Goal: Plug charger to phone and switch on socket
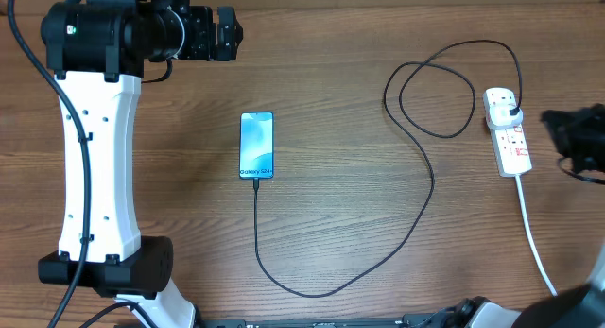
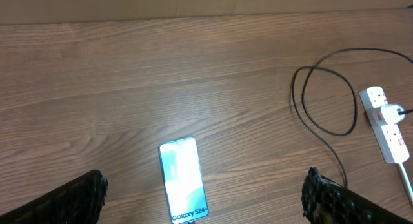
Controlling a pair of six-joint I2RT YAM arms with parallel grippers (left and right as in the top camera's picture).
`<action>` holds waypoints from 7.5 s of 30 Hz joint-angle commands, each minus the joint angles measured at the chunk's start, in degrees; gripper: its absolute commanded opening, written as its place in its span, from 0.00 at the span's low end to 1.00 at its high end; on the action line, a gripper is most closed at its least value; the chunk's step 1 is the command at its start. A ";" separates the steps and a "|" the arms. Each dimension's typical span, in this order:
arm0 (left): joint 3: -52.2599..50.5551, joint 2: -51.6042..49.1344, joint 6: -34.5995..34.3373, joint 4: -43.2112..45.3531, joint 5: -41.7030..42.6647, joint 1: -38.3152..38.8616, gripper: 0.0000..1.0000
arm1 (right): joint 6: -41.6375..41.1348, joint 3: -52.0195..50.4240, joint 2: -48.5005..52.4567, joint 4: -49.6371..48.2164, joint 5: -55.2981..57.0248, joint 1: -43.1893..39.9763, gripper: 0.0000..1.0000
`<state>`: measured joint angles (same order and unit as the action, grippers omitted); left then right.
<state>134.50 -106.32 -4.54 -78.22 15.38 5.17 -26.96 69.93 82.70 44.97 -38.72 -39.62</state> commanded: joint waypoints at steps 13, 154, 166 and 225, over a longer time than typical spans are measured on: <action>-0.20 -0.44 -0.81 0.04 1.09 0.22 1.00 | -0.63 1.29 22.36 -12.94 -7.91 -7.61 0.04; -0.20 -0.44 -0.81 0.04 0.98 0.26 1.00 | 4.13 3.72 5.84 -5.38 -6.95 -1.51 0.04; -0.20 -0.44 -0.81 0.04 0.94 0.26 0.99 | 16.85 5.60 -22.43 13.64 0.20 15.02 0.04; -0.20 -0.44 -0.81 0.04 0.74 0.26 1.00 | 19.12 -57.94 -73.02 -42.58 33.55 41.59 1.00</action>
<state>134.47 -106.41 -4.54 -78.22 15.86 5.17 -7.88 14.68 11.46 3.99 -5.91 1.61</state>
